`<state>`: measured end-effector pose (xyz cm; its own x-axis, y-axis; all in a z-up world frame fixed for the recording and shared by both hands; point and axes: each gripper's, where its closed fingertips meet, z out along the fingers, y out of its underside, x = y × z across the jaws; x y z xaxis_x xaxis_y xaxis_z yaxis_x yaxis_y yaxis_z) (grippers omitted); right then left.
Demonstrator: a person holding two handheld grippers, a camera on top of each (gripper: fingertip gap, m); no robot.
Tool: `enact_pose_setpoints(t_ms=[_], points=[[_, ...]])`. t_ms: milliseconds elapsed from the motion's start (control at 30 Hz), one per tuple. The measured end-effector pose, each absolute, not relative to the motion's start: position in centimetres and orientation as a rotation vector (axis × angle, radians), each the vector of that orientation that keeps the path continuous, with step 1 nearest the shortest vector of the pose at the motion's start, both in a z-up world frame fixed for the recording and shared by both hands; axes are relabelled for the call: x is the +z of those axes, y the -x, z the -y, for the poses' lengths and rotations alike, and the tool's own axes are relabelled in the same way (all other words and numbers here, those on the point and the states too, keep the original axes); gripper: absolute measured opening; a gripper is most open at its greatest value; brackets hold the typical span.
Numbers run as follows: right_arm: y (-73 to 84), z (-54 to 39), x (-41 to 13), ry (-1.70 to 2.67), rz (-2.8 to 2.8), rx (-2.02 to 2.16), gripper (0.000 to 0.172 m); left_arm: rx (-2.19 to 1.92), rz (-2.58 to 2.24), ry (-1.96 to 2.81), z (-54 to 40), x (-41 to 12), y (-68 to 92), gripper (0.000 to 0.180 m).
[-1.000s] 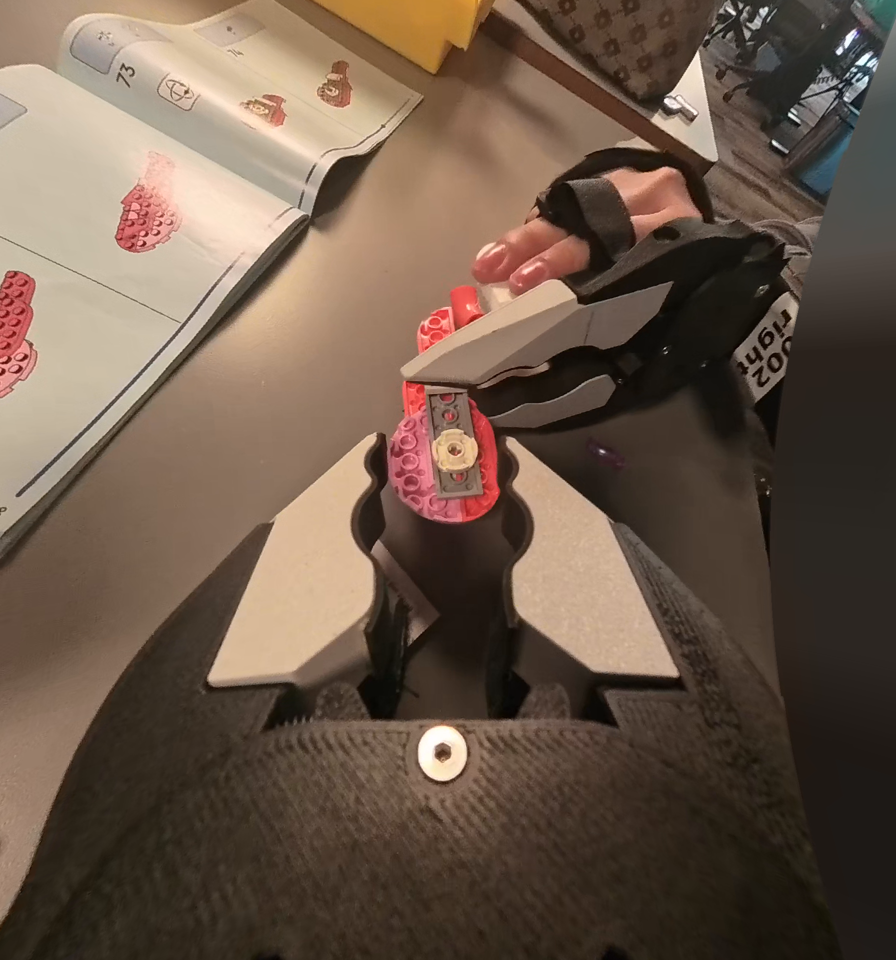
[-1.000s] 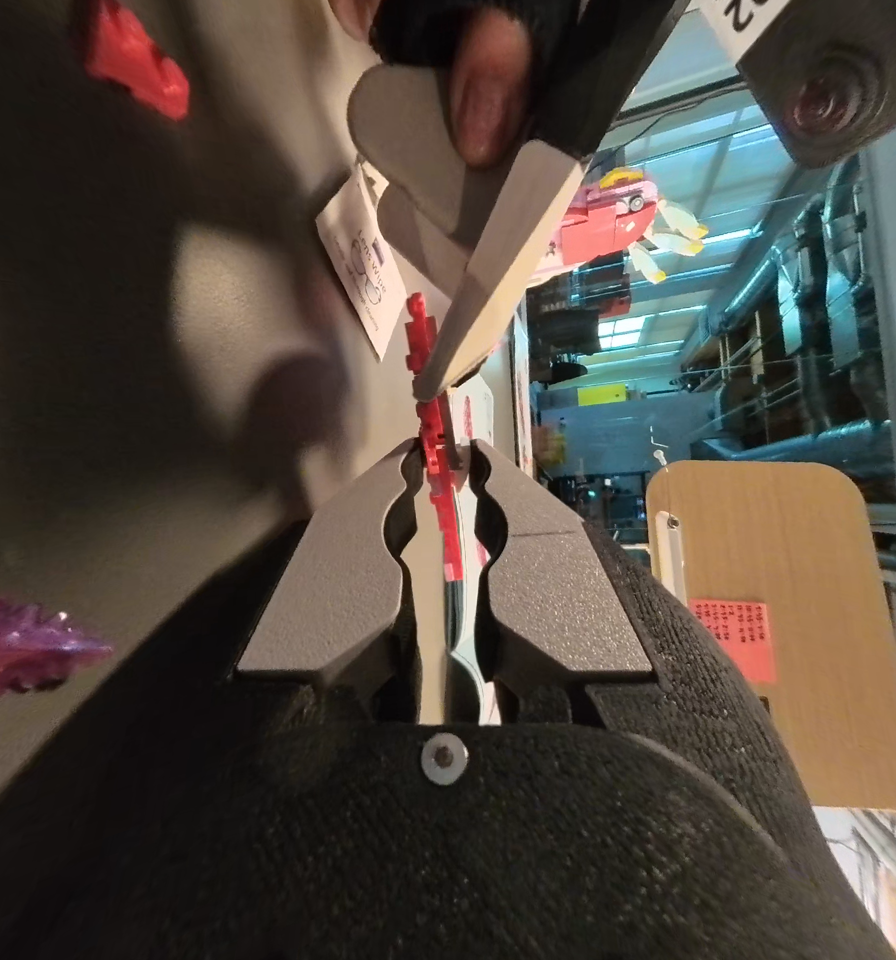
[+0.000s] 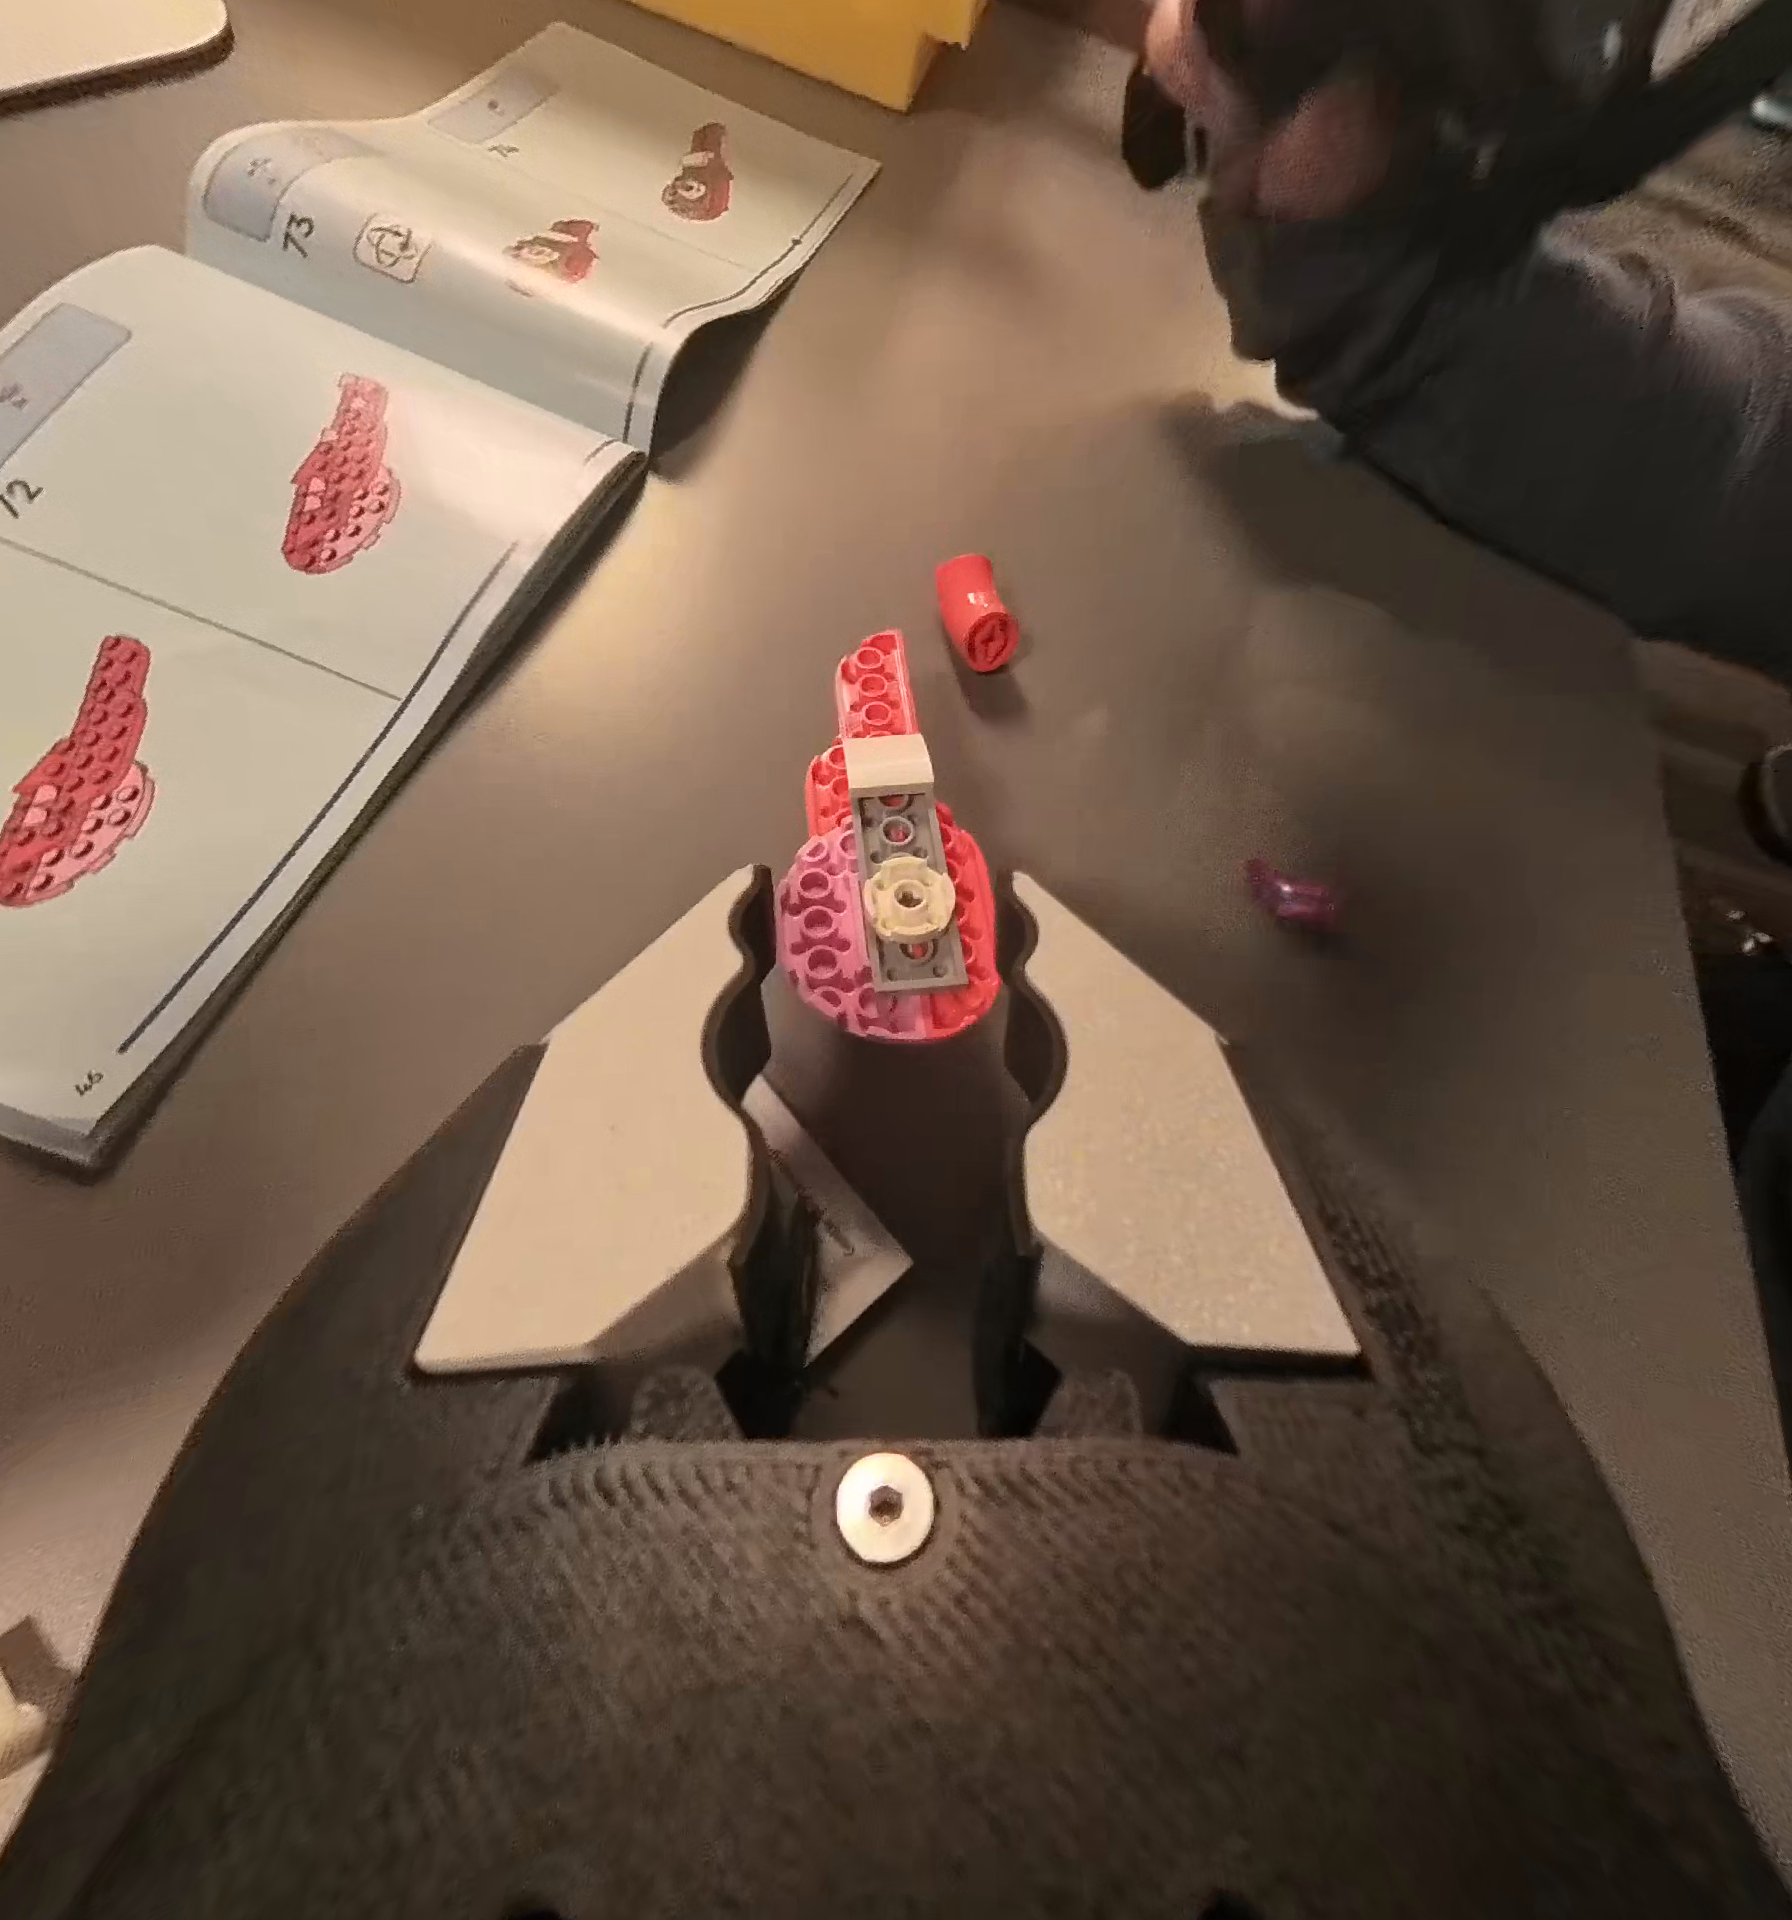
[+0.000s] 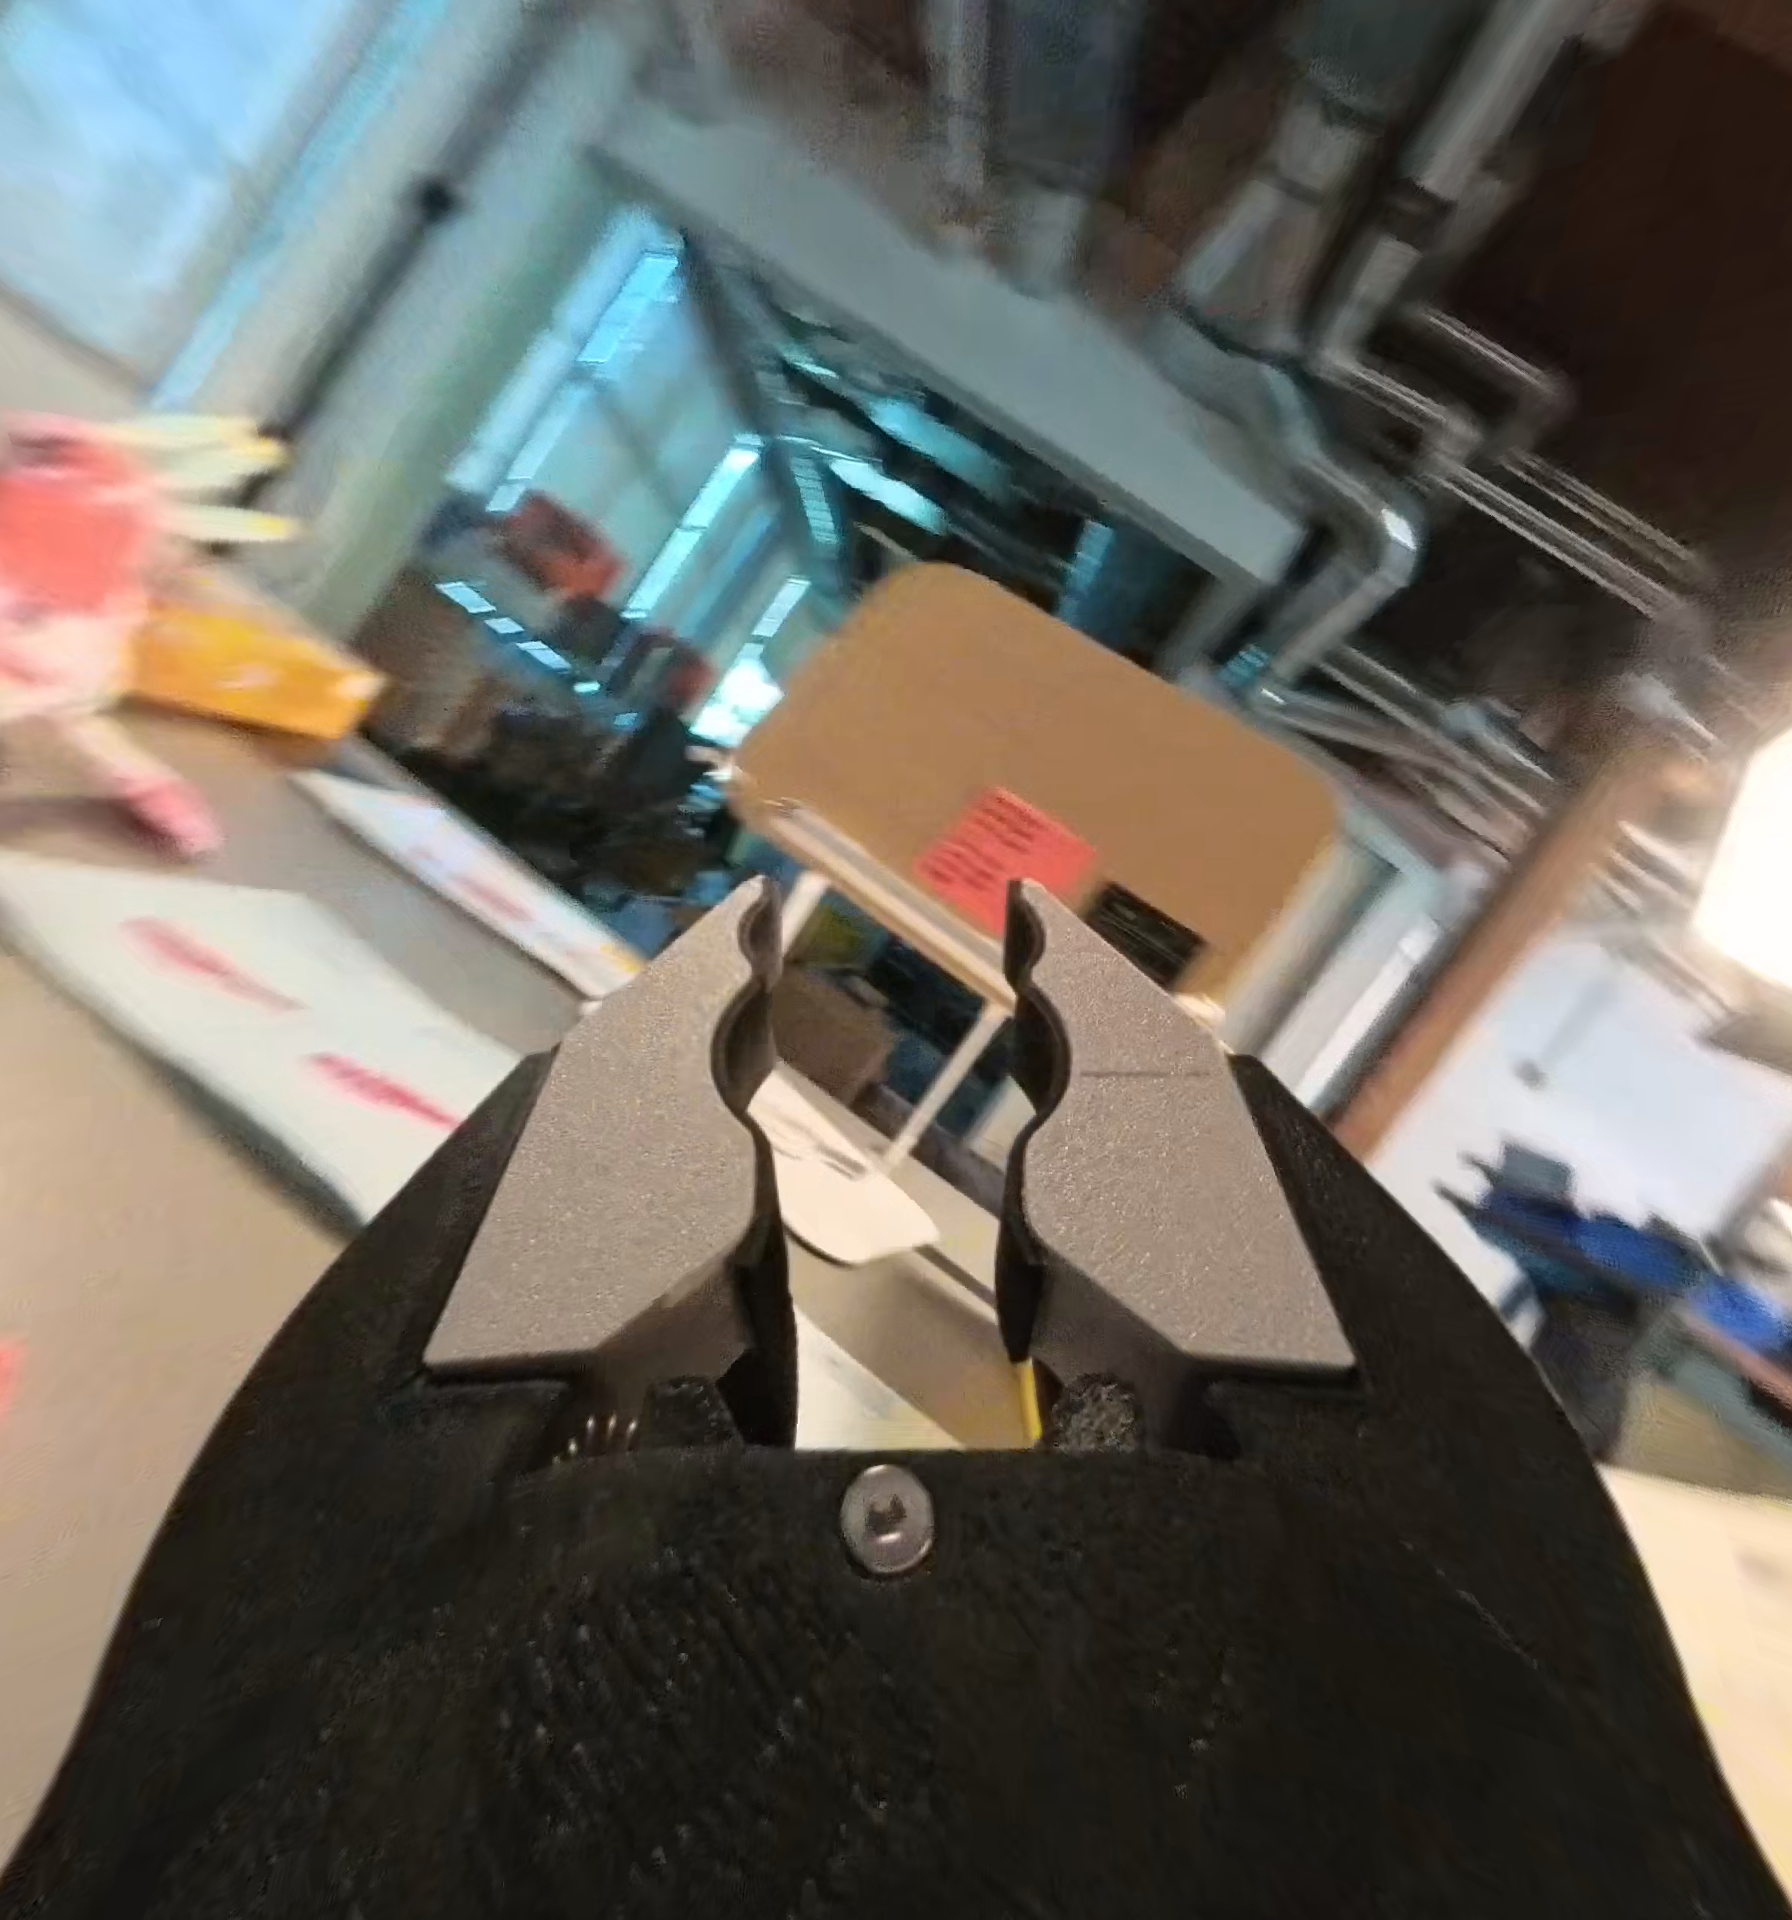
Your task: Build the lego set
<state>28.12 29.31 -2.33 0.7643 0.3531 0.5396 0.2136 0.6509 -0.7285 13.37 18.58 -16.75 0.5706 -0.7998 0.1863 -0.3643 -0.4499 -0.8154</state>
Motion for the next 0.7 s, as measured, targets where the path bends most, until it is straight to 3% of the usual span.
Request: enact_pose_setpoints(t_ms=[233,700], points=[[-35.0,-34.6,-3.9,1.109,0.351,0.226,0.027,-0.622,-0.983,2.013,-18.9,-17.1,-13.8,0.041],[-33.4,-34.6,-4.8,1.13,0.439,0.265,0.021,-0.398,-1.08,2.042,-18.9,-18.9,-13.6,0.045]])
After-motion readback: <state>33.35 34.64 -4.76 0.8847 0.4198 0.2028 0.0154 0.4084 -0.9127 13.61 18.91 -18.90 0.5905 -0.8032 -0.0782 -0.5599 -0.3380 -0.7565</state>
